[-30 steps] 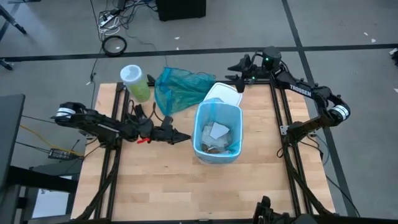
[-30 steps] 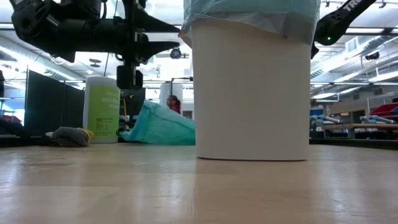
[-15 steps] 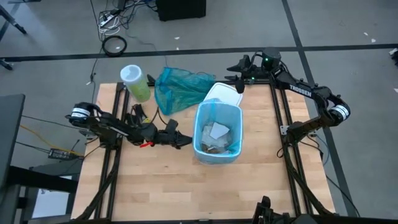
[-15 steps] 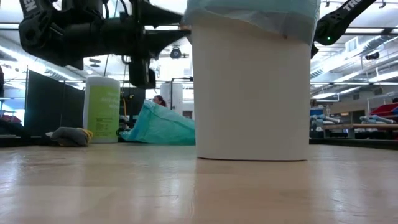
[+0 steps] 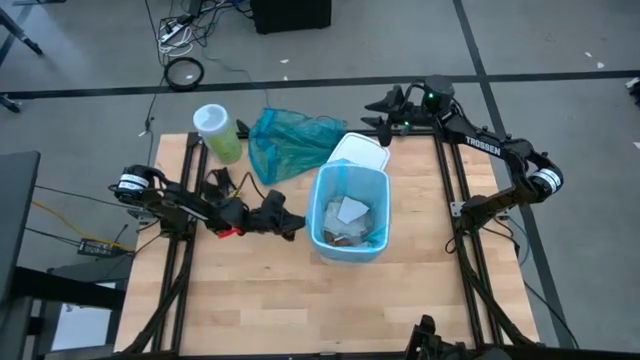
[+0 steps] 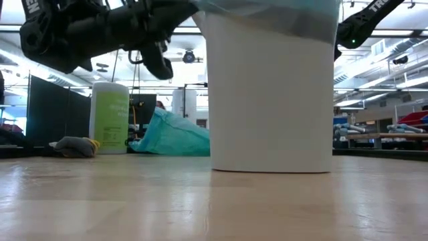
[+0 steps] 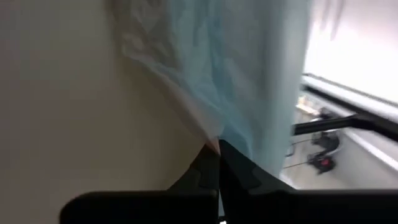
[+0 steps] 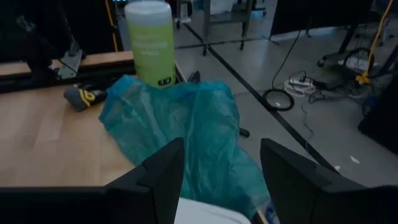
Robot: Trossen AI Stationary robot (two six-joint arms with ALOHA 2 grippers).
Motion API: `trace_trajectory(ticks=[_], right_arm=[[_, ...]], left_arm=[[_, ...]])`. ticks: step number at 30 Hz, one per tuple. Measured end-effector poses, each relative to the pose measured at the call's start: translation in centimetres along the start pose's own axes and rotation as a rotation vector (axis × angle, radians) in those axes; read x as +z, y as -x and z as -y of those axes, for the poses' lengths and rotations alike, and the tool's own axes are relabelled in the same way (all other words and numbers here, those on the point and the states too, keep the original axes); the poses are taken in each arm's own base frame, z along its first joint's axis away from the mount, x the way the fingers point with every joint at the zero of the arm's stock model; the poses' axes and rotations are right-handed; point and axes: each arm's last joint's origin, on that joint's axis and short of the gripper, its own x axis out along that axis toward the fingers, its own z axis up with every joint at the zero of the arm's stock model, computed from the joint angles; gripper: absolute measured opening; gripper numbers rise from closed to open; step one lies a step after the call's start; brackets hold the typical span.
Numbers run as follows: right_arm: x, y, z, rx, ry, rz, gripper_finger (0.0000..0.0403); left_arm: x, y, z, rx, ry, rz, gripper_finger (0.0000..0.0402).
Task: Place trash/remove bag and relplace
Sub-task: Remove the light blue trash bag from the white trash bin
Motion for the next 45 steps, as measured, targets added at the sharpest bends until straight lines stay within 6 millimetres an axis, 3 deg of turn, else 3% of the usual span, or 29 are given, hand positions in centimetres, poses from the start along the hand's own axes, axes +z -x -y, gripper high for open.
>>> trace_trajectory(ticks=[12, 20, 25, 31, 36, 41, 45], right_arm=[[1.0, 1.5, -2.0, 0.071, 0.046, 0.059, 0.0173], [1.1, 2.2, -2.0, 0.019, 0.026, 0.064, 0.0164], [-0.8, 1.9, -2.0, -0.096, 0.075, -0.023, 0.0124], [-2.8, 3.5, -3.2, -0.350, 0.155, -0.020, 0.0012], [-6.3, 5.5, -3.1, -0.574, 0.147, -0.281, 0.0013], [-8.9, 7.4, -4.3, -0.649, 0.167, -0.453, 0.0009], [-11.6, 9.5, -4.1, -0.638, 0.043, -0.545, 0.0034]], left_arm=[[-0.6, 0.1, 2.6, -0.108, 0.152, -0.023, 0.0001], [-2.1, -2.3, 5.9, -0.237, 0.275, -0.091, 0.0001], [-2.1, -2.8, 5.8, -0.193, 0.284, -0.132, 0.0001], [-1.4, -2.8, 5.9, -0.201, 0.325, -0.128, 0.0001], [-0.9, -2.8, 6.1, -0.205, 0.330, -0.132, 0.0001], [-0.3, -2.8, 6.1, -0.205, 0.329, -0.121, 0.0001], [0.2, -2.8, 6.1, -0.206, 0.345, -0.108, 0.0001]])
